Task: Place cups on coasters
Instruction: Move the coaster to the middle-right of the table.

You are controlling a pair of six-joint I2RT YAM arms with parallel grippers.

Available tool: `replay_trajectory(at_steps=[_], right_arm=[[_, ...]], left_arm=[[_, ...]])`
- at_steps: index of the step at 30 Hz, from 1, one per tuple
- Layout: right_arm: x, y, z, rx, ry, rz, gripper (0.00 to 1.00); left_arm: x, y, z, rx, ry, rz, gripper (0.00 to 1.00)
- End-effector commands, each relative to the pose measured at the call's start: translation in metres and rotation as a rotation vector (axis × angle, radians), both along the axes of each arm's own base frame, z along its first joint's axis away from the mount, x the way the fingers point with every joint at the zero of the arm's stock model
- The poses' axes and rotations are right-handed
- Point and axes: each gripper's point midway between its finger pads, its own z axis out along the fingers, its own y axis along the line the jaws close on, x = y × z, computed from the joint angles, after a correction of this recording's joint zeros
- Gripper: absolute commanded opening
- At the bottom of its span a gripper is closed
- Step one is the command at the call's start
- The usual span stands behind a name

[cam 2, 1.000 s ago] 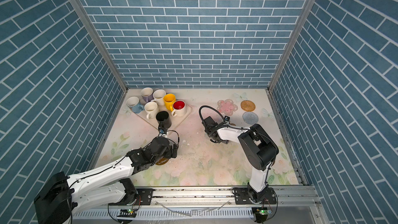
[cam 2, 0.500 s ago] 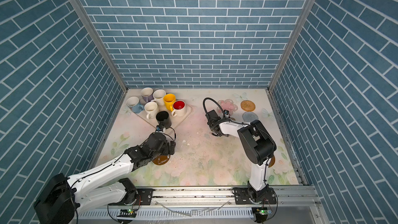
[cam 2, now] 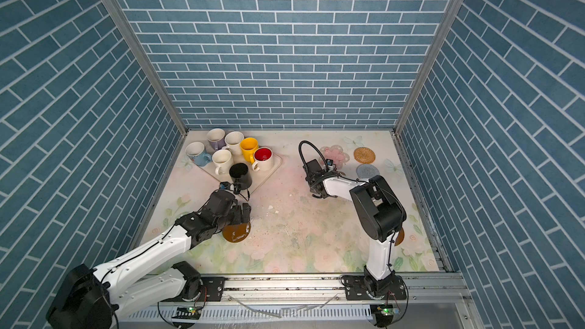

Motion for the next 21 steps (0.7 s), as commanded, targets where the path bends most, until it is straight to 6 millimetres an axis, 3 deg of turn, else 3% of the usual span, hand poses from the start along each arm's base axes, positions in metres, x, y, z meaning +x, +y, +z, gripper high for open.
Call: replay_trajectory(at_steps=[1, 14, 21], right_arm=[[-0.014, -0.003, 0.011, -0.009, 0.033, 0.066, 0.76], [-0.051, 0.020, 0.073, 0.219, -0.078, 0.298, 0.76], [-0.068, 0.031, 0.091, 0.300, -0.085, 0.385, 0.75]], left_arm=[[-0.006, 0.015, -0.008, 0.018, 0.048, 0.046, 0.99], [-0.032, 0.051, -0.040, 0.079, 0.129, 0.216, 0.98], [-0.039, 0.054, -0.056, 0.086, 0.184, 0.249, 0.92]])
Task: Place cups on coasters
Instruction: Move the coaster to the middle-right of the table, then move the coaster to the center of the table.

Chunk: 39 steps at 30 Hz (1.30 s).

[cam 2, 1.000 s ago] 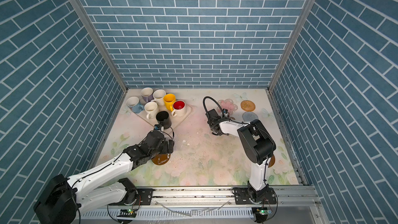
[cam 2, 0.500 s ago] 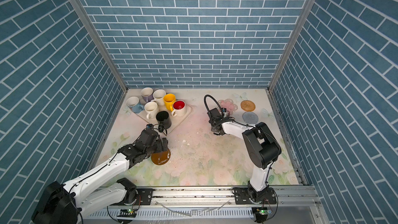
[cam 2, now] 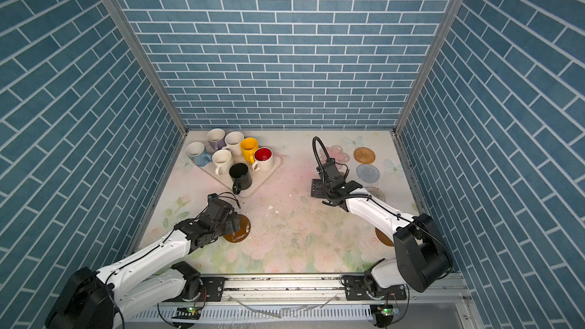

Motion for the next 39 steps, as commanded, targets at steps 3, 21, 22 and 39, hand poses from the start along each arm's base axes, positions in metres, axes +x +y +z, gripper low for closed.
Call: replay_trajectory(at_steps=[3, 21, 22, 39], right_arm=[[-0.014, 0.006, 0.008, 0.035, -0.011, 0.079, 0.75], [-0.010, 0.005, 0.006, 0.024, -0.020, 0.067, 0.75], [-0.010, 0.005, 0.006, 0.026, -0.019, 0.067, 0.75], [-0.017, -0.006, -0.002, 0.023, -0.002, 0.026, 0.75]], left_arm=[[-0.007, 0.002, -0.010, -0.012, 0.042, 0.031, 0.88], [-0.041, -0.005, -0.033, -0.139, 0.111, 0.016, 0.64], [-0.042, -0.006, -0.035, -0.149, 0.115, 0.014, 0.63], [-0.020, -0.107, -0.030, -0.248, 0.076, -0.141, 0.56]])
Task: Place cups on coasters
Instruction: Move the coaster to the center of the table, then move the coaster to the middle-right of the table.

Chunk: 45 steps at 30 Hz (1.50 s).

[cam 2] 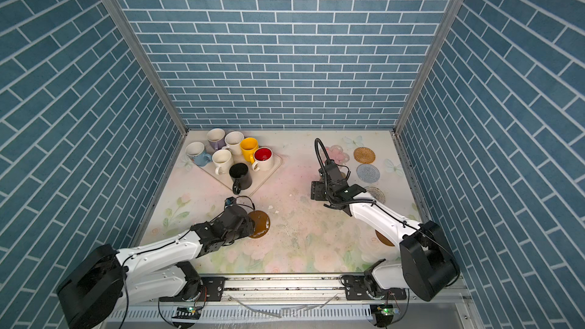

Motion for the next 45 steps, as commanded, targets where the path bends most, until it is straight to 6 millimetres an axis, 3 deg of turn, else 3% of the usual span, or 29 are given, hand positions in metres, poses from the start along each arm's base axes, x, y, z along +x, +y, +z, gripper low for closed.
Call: replay_trajectory(at_steps=[1, 13, 17, 20, 24, 27, 35, 39, 45], right_arm=[[-0.007, -0.009, -0.004, -0.004, 0.013, -0.022, 0.75], [-0.036, -0.058, -0.012, -0.013, 0.066, -0.118, 0.75], [-0.045, -0.071, -0.012, -0.036, 0.065, -0.138, 0.75], [-0.051, -0.074, -0.016, -0.044, 0.080, -0.133, 0.75], [-0.056, -0.067, -0.024, -0.033, 0.096, -0.072, 0.76], [-0.060, -0.055, -0.027, -0.003, 0.106, -0.007, 0.76], [-0.073, -0.015, -0.037, -0.095, 0.095, 0.106, 0.76], [-0.075, 0.004, -0.051, -0.135, 0.123, 0.119, 0.74], [-0.081, 0.033, -0.061, -0.220, 0.123, 0.198, 0.74]], left_arm=[[-0.010, -0.022, -0.018, -0.012, 0.081, -0.027, 0.56], [0.035, -0.157, -0.011, -0.114, 0.040, -0.129, 0.55], [0.049, -0.183, -0.007, -0.128, 0.026, -0.147, 0.55], [0.056, -0.188, 0.004, -0.127, -0.007, -0.149, 0.56], [0.061, -0.177, 0.025, -0.084, -0.064, -0.144, 0.61], [0.065, -0.160, 0.052, -0.034, -0.136, -0.140, 0.67], [0.061, -0.083, 0.138, 0.114, -0.366, -0.093, 0.85], [0.049, -0.037, 0.156, 0.190, -0.416, -0.049, 0.89], [0.028, 0.031, 0.157, 0.222, -0.425, 0.024, 0.99]])
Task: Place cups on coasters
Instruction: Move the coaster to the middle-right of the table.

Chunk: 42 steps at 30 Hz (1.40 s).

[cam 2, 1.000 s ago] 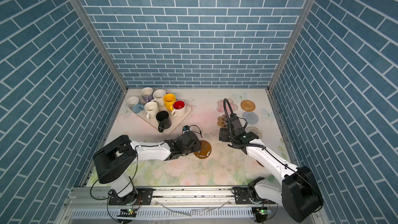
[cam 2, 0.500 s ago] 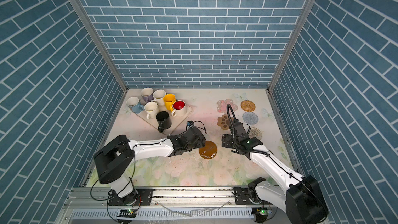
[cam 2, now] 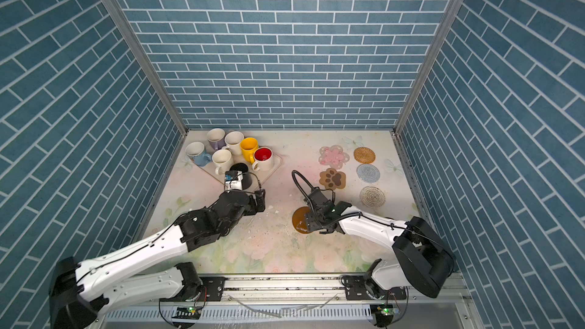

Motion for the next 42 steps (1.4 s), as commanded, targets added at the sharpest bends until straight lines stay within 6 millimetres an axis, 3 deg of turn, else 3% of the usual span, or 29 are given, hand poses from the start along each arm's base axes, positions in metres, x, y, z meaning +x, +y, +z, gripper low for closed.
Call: replay_trajectory(at_steps=[1, 5, 9, 15, 22, 33, 42], right_arm=[[0.010, 0.018, 0.013, -0.009, -0.057, -0.002, 0.74], [0.006, 0.032, 0.017, -0.037, -0.067, 0.036, 0.74], [0.001, 0.042, 0.018, -0.048, -0.065, 0.062, 0.74], [-0.009, 0.057, 0.012, -0.082, -0.053, 0.097, 0.74], [-0.015, 0.066, 0.000, -0.107, -0.028, 0.110, 0.74], [-0.012, 0.053, -0.015, -0.213, -0.026, 0.089, 0.74], [-0.004, 0.029, -0.016, -0.236, -0.016, 0.065, 0.66]], left_arm=[[-0.014, 0.049, -0.021, 0.134, 0.035, 0.061, 0.99], [-0.025, 0.075, -0.026, 0.124, 0.036, 0.094, 0.99], [-0.030, 0.088, -0.035, 0.122, 0.053, 0.112, 0.99], [-0.032, 0.095, -0.049, 0.146, 0.087, 0.126, 0.99], [-0.030, 0.095, -0.051, 0.135, 0.086, 0.128, 0.99], [-0.028, 0.094, -0.054, 0.127, 0.094, 0.128, 0.99], [-0.026, 0.082, -0.067, 0.081, 0.126, 0.114, 0.99]])
